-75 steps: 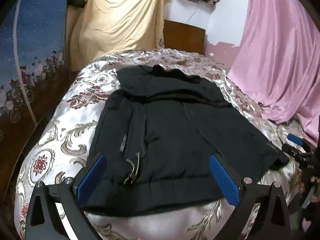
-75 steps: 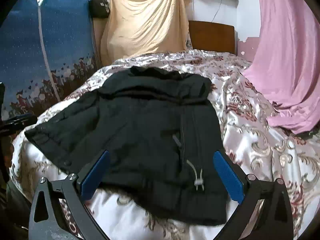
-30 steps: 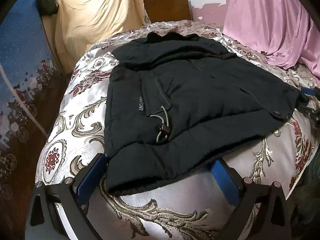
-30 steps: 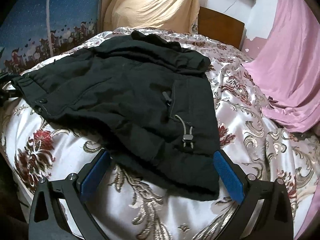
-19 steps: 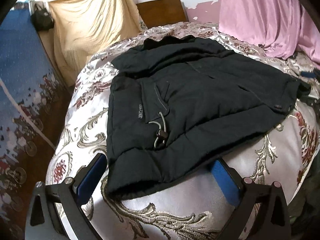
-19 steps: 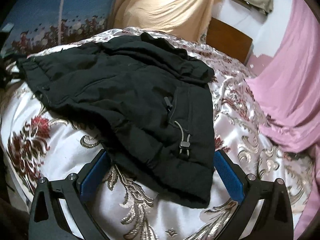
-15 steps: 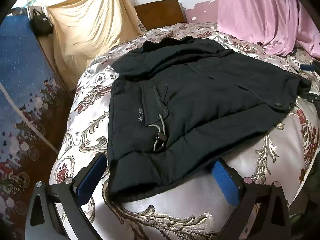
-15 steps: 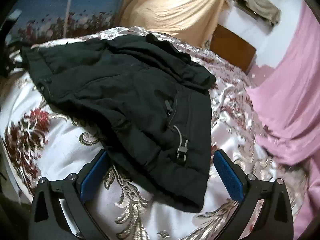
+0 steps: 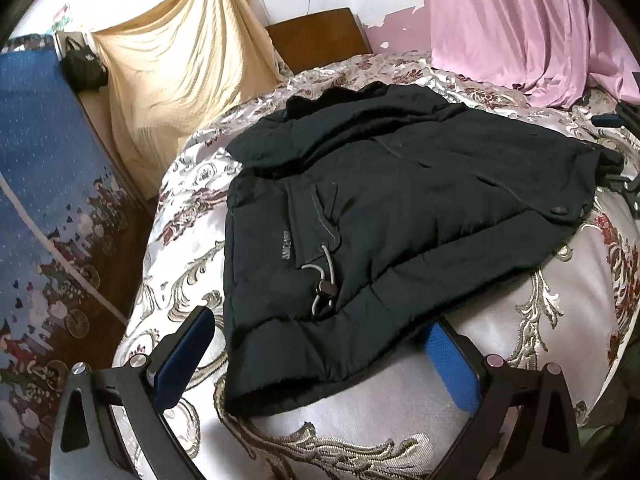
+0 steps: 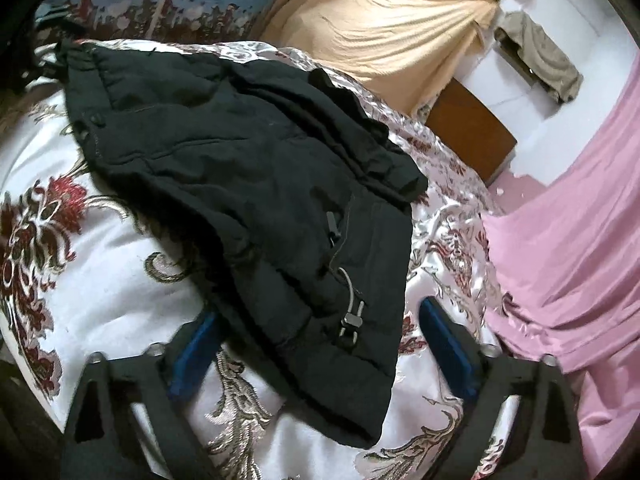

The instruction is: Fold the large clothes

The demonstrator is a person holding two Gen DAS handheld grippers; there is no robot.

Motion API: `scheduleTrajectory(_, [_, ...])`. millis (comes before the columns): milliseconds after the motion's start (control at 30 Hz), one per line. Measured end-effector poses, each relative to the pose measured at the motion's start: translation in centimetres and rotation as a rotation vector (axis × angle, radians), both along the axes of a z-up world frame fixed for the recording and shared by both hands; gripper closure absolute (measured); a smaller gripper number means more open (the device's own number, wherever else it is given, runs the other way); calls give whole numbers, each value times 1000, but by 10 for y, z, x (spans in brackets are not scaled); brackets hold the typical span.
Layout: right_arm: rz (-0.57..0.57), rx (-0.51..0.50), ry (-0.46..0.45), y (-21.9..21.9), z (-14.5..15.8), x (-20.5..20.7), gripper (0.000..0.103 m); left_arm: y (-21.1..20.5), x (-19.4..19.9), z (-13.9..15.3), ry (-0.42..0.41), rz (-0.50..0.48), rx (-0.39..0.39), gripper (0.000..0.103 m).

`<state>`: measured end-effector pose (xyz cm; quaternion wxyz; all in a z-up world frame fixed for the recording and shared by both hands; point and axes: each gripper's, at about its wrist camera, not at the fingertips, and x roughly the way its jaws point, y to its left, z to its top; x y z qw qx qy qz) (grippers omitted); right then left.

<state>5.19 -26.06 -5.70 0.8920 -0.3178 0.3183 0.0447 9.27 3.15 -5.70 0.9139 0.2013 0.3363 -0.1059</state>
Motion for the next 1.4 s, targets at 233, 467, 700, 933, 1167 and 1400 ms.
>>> scheduleTrajectory(233, [16,5,17,4,-1,-3,54,-9,-5,1,-46,-42,60,10])
scheduleTrajectory(467, [6,65,44,-1,-5,0,75,-11,-4,-3,-14,-92,51,46])
scheduleTrajectory(700, [-35,179,55,-12,-4,6,91,-16,-7,-3,4,-119,9,82])
scheduleTrajectory(933, [-70,311,54,-26,2,6,94,-7,-6,2,36,-39,-104,92])
scheduleTrajectory(1167, [-86,364,20,-31,13,-1,95,-7,-16,10,31,-12,-149,98])
scheduleTrajectory(1400, [-96,395,-7,-31,28,-18,96,-2,-33,24,8,-4,-173,98])
